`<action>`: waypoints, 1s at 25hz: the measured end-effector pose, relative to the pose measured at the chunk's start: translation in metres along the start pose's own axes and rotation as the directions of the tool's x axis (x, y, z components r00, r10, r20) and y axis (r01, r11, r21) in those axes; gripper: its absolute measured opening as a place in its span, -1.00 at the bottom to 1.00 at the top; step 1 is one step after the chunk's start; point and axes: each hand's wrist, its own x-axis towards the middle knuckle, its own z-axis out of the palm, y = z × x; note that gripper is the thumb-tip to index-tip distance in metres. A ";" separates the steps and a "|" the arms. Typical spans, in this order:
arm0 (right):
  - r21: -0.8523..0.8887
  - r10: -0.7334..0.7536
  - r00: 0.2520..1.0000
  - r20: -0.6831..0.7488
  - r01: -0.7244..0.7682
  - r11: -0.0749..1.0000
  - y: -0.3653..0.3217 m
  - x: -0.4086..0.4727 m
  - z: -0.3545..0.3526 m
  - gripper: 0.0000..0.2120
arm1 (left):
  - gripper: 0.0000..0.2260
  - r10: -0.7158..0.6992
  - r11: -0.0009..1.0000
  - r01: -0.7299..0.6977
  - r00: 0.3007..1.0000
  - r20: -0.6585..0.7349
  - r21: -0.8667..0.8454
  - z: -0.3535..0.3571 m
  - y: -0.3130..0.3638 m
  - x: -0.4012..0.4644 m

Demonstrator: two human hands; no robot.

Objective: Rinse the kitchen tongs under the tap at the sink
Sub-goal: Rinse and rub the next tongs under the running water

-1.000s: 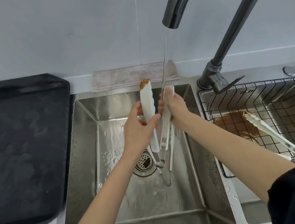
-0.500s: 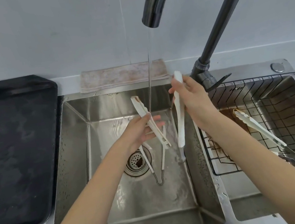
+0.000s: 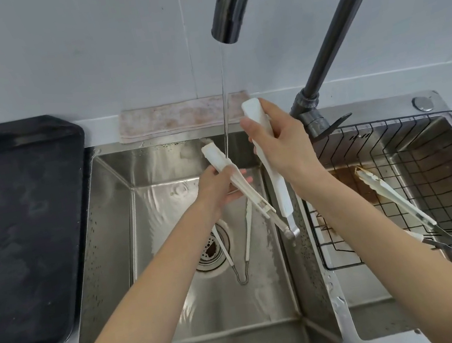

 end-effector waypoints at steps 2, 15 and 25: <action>0.011 -0.015 1.000 0.015 0.015 1.000 0.000 -0.001 0.000 -0.52 | -0.83 -0.029 0.999 0.028 0.999 -0.026 -0.014 0.001 -0.001 0.001; 0.107 0.254 0.966 -0.053 -0.247 0.963 0.064 0.014 0.014 -0.60 | -0.84 0.047 0.994 -0.057 0.993 0.107 0.095 -0.004 0.002 -0.003; 0.492 0.676 0.726 0.125 -0.637 0.593 0.095 0.022 0.036 -0.55 | -0.92 0.191 0.982 -0.188 0.949 0.250 -0.034 -0.015 0.019 -0.018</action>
